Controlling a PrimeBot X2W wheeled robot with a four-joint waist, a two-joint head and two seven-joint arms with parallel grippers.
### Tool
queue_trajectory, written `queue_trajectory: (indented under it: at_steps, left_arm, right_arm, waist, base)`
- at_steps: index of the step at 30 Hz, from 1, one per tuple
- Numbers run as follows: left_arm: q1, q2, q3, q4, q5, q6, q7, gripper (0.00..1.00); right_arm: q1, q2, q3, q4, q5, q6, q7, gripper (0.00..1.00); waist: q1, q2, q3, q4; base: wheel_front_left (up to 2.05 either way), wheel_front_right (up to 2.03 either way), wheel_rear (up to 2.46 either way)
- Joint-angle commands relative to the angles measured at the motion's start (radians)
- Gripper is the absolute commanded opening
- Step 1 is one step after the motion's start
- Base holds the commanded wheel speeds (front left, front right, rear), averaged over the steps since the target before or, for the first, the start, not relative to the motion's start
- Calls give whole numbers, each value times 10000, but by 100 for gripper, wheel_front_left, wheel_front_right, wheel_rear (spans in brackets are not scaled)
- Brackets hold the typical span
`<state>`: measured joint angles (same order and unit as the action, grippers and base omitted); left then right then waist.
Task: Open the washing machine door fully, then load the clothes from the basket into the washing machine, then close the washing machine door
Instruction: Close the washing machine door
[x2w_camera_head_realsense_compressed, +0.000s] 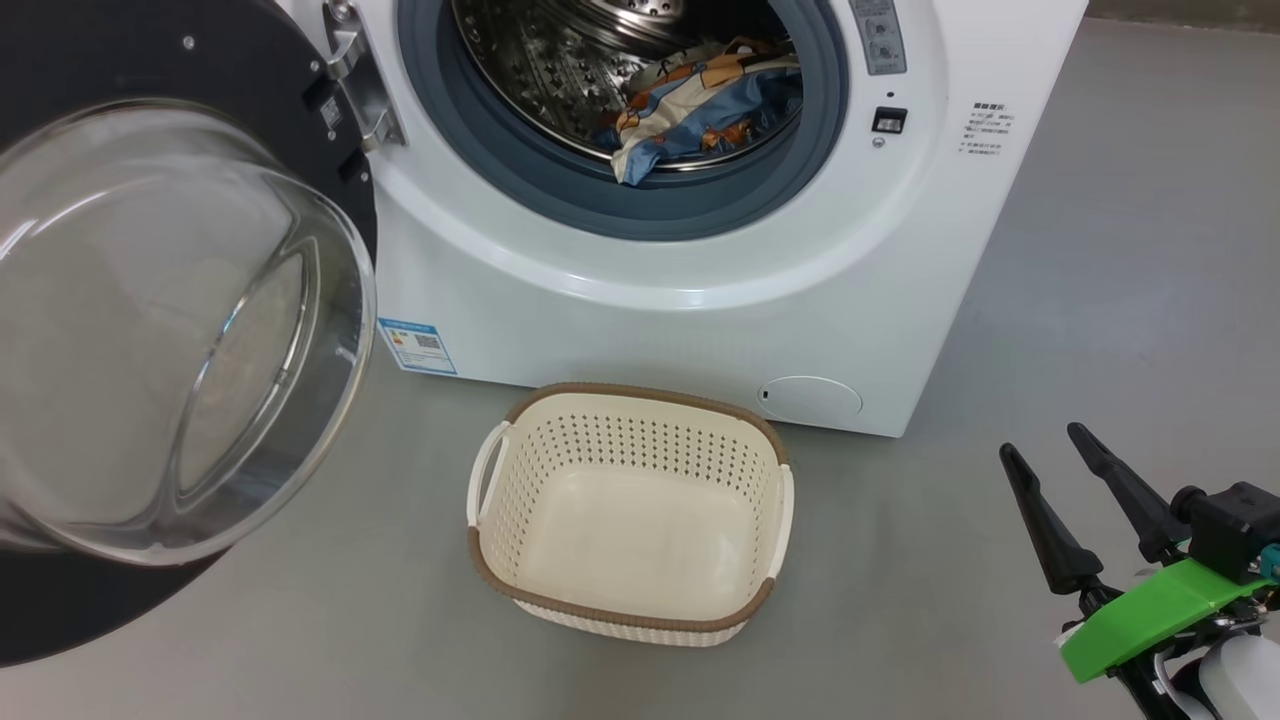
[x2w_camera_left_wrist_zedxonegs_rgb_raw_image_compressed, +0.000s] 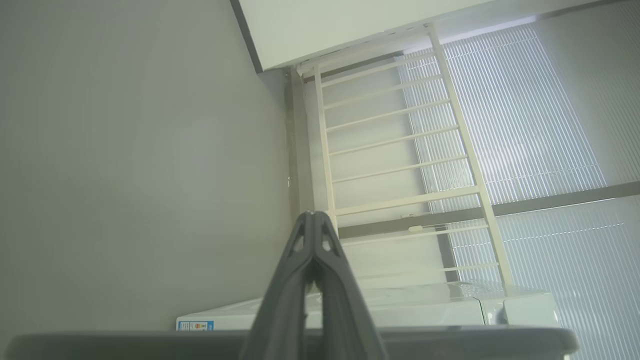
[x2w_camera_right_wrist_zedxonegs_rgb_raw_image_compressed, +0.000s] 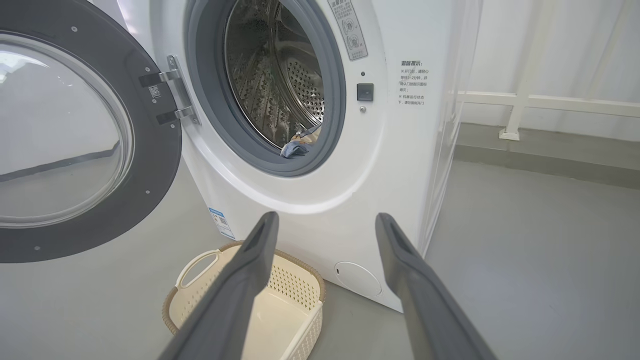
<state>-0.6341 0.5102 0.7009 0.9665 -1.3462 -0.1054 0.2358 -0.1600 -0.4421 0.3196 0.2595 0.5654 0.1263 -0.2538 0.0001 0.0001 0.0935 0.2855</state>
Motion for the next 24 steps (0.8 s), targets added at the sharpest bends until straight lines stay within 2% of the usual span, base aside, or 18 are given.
queue_trajectory:
  at_steps: [1, 13, 24]
  left_arm:
    - [-264, 679, 44, -62, -193, -117, 265, 0]
    - [-219, 681, -474, 465, -253, 26, 2110, 0]
    - [359, 405, -1357, -108, -31, 16, 4209, 0]
  right_arm:
    - [-211, -220, 93, -208, 83, 44, -80, 100]
    - [-185, 20, 56, -71, 52, 44, -80, 100]
    - [-48, 399, -39, 4, 28, 44, -80, 100]
  waist:
    - [-1, -1, -34, 22]
    - [-1, -1, -406, 142]
    - [-1, -1, -780, 332]
  base:
    - [0, 0, 0]
    - [0, 0, 0]
    - [0, 0, 0]
